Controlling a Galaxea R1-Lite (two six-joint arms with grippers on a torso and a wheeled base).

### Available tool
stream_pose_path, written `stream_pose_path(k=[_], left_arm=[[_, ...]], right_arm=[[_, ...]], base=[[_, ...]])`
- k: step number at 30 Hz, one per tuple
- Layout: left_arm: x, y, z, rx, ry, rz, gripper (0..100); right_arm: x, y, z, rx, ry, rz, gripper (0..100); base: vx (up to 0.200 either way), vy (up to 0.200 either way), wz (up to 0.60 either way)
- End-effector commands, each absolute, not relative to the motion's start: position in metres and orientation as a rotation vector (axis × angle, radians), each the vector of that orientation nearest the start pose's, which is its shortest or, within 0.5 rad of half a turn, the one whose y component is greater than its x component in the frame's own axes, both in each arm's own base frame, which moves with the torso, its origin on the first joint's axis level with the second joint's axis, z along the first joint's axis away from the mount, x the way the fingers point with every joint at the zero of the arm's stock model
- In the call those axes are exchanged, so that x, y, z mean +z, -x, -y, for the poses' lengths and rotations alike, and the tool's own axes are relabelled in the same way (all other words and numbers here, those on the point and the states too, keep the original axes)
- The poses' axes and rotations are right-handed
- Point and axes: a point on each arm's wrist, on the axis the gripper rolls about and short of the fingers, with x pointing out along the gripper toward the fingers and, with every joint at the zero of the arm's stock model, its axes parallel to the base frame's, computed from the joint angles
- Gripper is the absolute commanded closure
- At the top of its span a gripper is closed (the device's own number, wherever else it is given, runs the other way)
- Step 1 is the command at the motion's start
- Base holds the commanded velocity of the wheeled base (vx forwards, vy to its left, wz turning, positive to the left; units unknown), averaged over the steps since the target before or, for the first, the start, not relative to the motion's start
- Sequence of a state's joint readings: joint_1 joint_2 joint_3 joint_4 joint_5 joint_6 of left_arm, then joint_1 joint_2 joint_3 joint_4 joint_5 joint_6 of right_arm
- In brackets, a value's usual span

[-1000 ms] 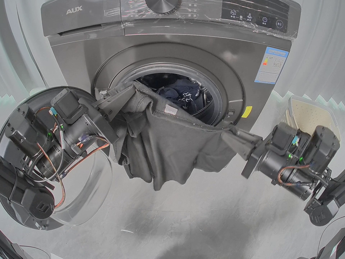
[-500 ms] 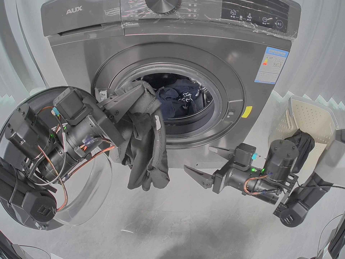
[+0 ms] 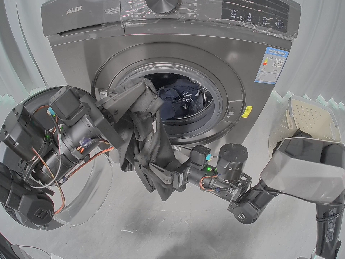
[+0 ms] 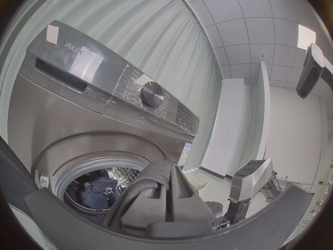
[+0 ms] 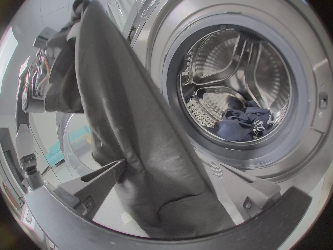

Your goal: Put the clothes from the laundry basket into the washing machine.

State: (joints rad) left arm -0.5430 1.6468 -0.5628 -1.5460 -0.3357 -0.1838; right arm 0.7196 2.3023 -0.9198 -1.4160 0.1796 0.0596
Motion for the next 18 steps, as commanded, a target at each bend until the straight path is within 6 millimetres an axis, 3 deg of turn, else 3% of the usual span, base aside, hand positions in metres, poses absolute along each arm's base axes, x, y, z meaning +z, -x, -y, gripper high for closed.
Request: stream_pose_path(k=[1,18], left_arm=[[0.226,-0.217,0.144,-0.915,0.222,0.396,100],[0.23,-0.21,0.146,-0.94,0.23,0.408,100]], right_arm=[[0.047,-0.31,-0.289,0.92,-0.058,-0.02,0],[0.037,-0.344,-0.323,0.873,-0.09,0.079,0]], base=[[0.0,0.0,0.0],[0.0,0.0,0.0]])
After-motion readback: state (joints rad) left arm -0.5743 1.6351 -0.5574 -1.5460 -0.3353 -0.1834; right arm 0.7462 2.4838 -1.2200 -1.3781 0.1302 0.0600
